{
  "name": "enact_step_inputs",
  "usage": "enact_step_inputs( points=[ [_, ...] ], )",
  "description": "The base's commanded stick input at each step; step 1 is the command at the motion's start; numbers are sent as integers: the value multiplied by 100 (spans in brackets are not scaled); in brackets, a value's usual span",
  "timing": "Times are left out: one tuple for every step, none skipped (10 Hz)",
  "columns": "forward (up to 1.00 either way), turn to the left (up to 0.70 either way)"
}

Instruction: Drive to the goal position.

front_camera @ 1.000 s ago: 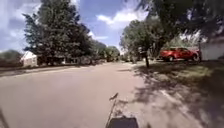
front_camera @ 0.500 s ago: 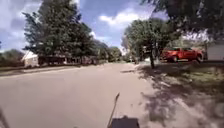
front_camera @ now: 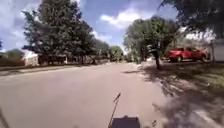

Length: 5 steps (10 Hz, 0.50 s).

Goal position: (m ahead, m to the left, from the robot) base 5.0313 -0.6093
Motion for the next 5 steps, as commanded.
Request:
enact_step_inputs(
  points=[
    [100,0],
    [100,0],
    [100,0],
    [100,0],
    [100,0]
  ],
)
